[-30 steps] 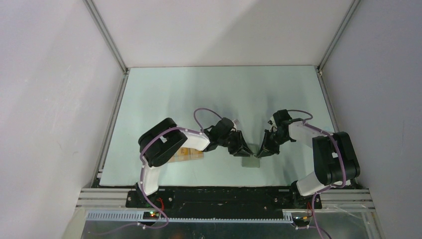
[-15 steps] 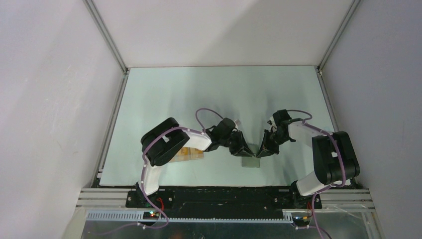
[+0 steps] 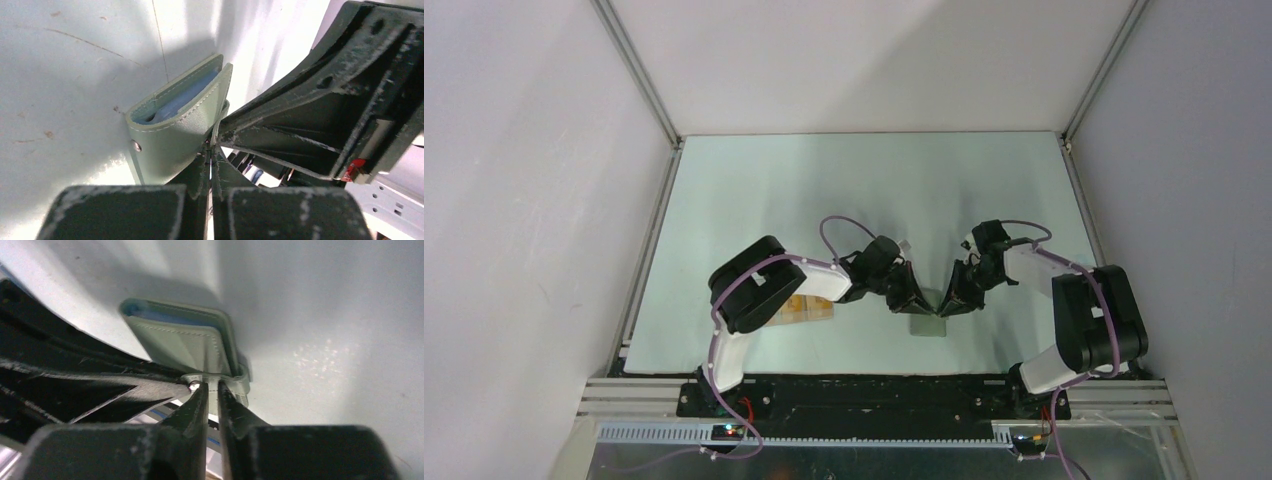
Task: Put the credit cards into the card holder
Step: Close the card holder at the center of the board.
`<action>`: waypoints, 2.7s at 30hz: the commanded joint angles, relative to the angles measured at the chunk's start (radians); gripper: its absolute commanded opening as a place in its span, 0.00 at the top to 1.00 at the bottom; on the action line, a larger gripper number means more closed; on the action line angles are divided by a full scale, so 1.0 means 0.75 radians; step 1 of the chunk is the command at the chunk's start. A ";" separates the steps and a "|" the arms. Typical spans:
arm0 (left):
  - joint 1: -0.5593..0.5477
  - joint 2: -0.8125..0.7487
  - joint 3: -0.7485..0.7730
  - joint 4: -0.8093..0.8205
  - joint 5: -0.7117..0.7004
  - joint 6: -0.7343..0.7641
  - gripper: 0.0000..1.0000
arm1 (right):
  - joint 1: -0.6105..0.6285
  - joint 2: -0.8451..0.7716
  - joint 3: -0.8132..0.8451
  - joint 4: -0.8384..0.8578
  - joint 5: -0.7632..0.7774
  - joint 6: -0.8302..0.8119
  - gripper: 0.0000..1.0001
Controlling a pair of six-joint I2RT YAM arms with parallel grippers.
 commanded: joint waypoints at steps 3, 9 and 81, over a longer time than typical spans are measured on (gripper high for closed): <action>-0.003 -0.059 0.064 -0.120 -0.075 0.110 1.00 | -0.022 -0.159 -0.004 0.087 -0.017 -0.004 0.62; 0.003 -0.078 0.111 -0.199 -0.107 0.155 1.00 | -0.074 -0.253 -0.004 0.068 -0.017 -0.017 0.41; -0.076 0.019 0.314 -0.589 -0.242 0.326 1.00 | -0.089 0.013 -0.105 0.173 -0.004 0.006 0.63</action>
